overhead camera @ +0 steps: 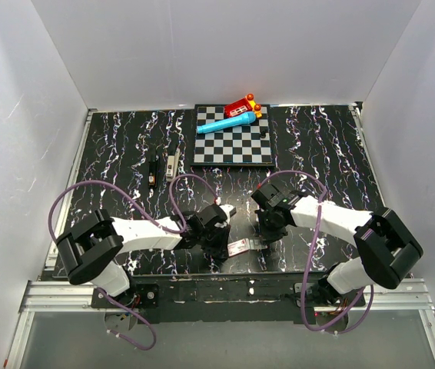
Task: Unload the staples from the stapler
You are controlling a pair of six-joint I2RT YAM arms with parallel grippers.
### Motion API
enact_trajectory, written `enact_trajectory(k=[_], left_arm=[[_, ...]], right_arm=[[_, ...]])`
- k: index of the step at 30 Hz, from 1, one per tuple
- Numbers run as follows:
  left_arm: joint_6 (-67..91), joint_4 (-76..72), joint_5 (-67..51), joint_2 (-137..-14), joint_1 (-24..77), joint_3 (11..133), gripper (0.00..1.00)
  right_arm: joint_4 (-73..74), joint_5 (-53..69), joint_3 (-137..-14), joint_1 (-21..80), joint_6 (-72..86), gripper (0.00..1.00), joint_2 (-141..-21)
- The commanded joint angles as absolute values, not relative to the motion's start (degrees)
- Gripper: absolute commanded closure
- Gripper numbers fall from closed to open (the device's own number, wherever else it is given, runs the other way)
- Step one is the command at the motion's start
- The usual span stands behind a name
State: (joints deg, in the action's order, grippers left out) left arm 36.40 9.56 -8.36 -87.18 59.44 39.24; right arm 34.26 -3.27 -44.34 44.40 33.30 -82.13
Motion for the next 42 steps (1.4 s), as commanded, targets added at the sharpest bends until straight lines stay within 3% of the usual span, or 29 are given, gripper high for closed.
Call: enact_trajectory(k=[1, 26, 42], left_arm=[[35.24, 15.47, -5.19, -90.96, 60.03, 39.55, 1.00], [34.72, 19.07, 2.20, -94.22, 60.03, 41.92, 1.00], [35.16, 20.30, 4.65, -93.69, 59.94, 42.10, 1.00]], right_arm=[[35.16, -4.39, -45.88, 44.65, 34.01, 0.99, -82.35], [36.21, -3.16, -40.70, 46.23, 33.57, 0.99, -76.73], [37.97, -5.89, -41.48, 52.56, 35.24, 0.99, -78.05]])
